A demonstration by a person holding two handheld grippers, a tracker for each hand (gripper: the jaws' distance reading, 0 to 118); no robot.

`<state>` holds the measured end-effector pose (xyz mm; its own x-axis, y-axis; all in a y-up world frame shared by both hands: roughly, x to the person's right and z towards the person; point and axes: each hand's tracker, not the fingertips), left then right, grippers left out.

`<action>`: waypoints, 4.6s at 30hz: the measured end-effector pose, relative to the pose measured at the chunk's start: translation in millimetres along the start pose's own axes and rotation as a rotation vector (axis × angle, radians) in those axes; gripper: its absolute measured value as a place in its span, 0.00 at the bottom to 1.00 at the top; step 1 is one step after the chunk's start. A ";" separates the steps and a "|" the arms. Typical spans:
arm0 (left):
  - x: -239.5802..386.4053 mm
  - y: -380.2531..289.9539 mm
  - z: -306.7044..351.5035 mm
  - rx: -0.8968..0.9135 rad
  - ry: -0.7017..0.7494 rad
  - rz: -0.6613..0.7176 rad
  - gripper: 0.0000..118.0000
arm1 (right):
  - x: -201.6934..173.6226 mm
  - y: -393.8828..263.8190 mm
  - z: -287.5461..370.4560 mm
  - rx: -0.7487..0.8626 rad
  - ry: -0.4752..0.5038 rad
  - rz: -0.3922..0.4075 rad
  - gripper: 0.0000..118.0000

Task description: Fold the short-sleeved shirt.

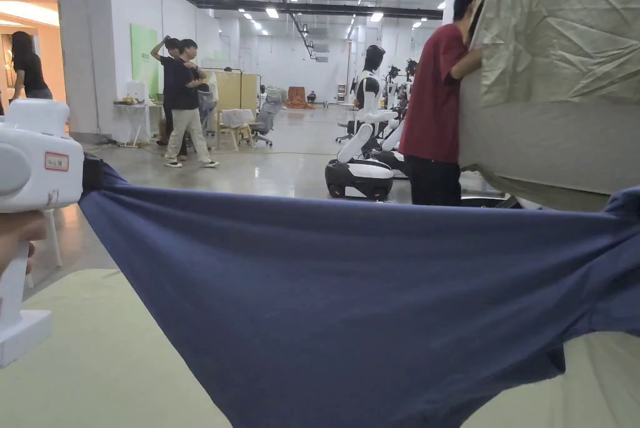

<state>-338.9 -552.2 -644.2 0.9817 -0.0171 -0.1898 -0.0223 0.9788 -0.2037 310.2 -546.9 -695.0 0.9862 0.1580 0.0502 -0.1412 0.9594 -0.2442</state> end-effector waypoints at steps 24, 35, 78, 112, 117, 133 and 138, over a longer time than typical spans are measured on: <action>53.9 -188.0 -181.5 -0.260 0.029 -0.053 0.01 | -48.9 -163.9 -193.3 -0.181 -0.016 0.028 0.10; 29.9 -327.9 -65.6 -0.406 -0.030 0.006 0.01 | -36.8 -322.1 -72.4 -0.330 0.063 0.045 0.10; 30.4 -352.8 327.2 -0.157 -0.096 0.050 0.00 | -137.5 -299.2 298.2 -0.072 0.263 -0.028 0.00; -10.9 -416.1 213.7 -0.406 -0.079 0.230 0.00 | -175.7 -332.9 147.3 -0.339 0.427 0.055 0.04; -11.5 -394.3 217.7 -0.363 -0.100 0.239 0.00 | -140.0 -308.9 20.2 -0.495 0.407 -0.077 0.82; -3.1 -391.7 202.0 -0.415 -0.134 0.232 0.00 | -173.1 -360.5 -142.2 -0.652 0.315 0.020 0.05; 1.3 -368.8 207.7 -0.367 -0.159 0.199 0.00 | -152.2 -326.9 -100.8 -0.577 0.297 -0.029 0.04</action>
<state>-290.2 -870.8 -369.8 0.9678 0.2235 -0.1157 -0.2510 0.8221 -0.5110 215.0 -908.1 -720.4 0.9826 -0.0169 -0.1848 -0.1261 0.6699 -0.7317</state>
